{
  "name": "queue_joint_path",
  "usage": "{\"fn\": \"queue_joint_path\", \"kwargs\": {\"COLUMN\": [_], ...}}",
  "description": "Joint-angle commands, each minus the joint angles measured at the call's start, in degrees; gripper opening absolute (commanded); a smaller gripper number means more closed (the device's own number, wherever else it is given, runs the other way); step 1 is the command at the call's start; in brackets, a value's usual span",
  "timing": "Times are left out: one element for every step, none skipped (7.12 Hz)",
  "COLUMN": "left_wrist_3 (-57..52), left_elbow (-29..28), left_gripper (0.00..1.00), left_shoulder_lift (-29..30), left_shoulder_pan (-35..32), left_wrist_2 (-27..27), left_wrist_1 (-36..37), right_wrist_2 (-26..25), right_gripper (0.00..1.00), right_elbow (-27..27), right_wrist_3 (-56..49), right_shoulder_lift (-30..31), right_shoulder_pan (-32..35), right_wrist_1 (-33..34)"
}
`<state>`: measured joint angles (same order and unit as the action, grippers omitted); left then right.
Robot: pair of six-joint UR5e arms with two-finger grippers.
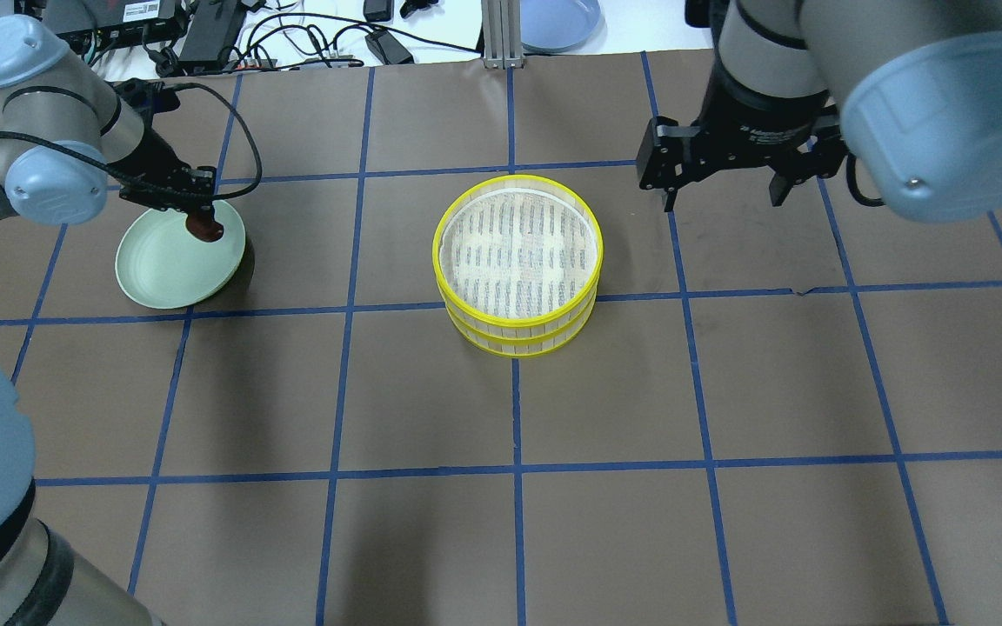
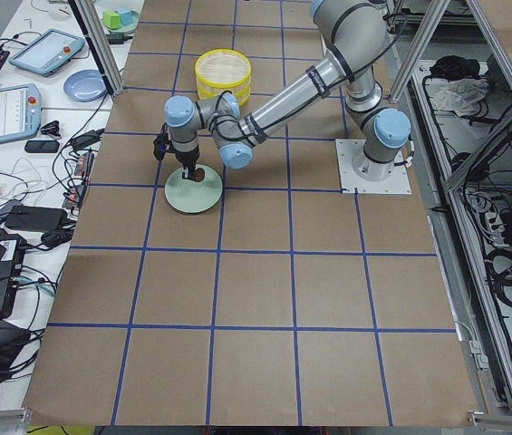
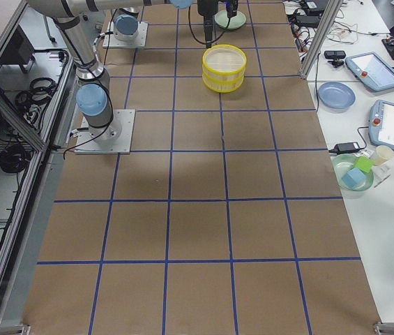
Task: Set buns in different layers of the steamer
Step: 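Place the brown bun on the top tier with the left gripper while the right withdraws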
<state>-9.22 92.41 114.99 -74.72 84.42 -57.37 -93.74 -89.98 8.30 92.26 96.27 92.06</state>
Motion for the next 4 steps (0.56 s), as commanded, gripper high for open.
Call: {"fn": "queue_joint_path", "kwargs": {"left_wrist_3": [16.28,21.74,23.01,26.16], "left_elbow": [-0.04,-0.04,-0.04,0.05], "left_gripper": [0.0,0.0,0.0,0.0], "left_shoulder_lift": [-3.97,-4.95,-5.65,-5.92], "left_shoulder_pan": [-9.35,-12.78,-16.47,-20.08], "left_wrist_2": [-6.06,-7.33,-7.34,-7.43], "left_wrist_1": [0.06,0.84,0.85,0.85], "right_wrist_2": [0.32,0.4,0.32,0.14], "right_gripper": [1.0,1.0,1.0,1.0], "right_elbow": [-0.02,-0.2,-0.11,-0.29], "right_wrist_3": [-1.17,-3.27,-6.33,-7.58], "right_shoulder_lift": [0.72,0.46,0.29,0.28], "right_shoulder_pan": [-1.79,-2.23,-2.49,-2.58], "right_wrist_1": [0.23,1.36,2.68,2.25]}}
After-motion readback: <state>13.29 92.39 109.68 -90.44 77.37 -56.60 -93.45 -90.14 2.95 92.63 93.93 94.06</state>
